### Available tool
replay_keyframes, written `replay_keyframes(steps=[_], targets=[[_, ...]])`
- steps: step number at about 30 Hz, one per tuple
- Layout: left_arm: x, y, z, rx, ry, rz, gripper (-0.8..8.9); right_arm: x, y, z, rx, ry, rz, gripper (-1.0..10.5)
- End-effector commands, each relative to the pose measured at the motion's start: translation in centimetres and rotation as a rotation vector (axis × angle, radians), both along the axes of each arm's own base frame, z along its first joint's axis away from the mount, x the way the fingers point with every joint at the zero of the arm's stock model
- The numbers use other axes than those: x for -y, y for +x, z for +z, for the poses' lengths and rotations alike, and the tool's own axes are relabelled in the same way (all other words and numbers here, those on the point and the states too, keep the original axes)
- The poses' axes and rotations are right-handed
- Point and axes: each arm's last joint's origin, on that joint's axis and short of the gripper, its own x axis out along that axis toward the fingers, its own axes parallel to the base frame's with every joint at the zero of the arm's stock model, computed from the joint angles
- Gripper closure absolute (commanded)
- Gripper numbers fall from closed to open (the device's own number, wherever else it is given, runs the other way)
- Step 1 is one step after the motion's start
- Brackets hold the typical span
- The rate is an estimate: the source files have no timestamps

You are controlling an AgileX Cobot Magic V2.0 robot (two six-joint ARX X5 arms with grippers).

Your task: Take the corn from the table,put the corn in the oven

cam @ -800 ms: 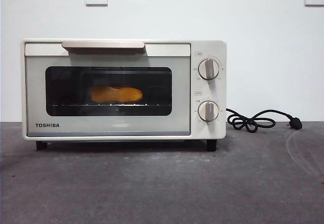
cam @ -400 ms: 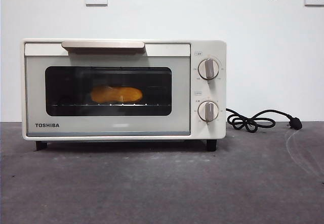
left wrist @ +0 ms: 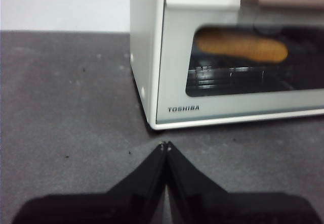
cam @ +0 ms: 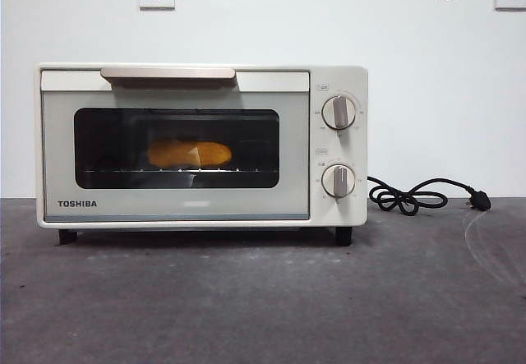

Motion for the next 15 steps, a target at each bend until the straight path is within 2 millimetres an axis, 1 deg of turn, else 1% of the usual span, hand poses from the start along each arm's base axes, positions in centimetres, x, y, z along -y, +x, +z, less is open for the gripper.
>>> replay_keyframes(steps=[1, 15], targets=[[0.04, 0.03, -0.15, 0.013, 0.055, -0.013, 8.17, -0.03, 0.1, -0.03, 0.001, 0.002, -0.008, 9.6], [0.24, 0.01, -0.09, 0.021, 0.06, -0.035, 8.17, -0.03, 0.1, -0.03, 0.001, 0.002, -0.008, 9.6]])
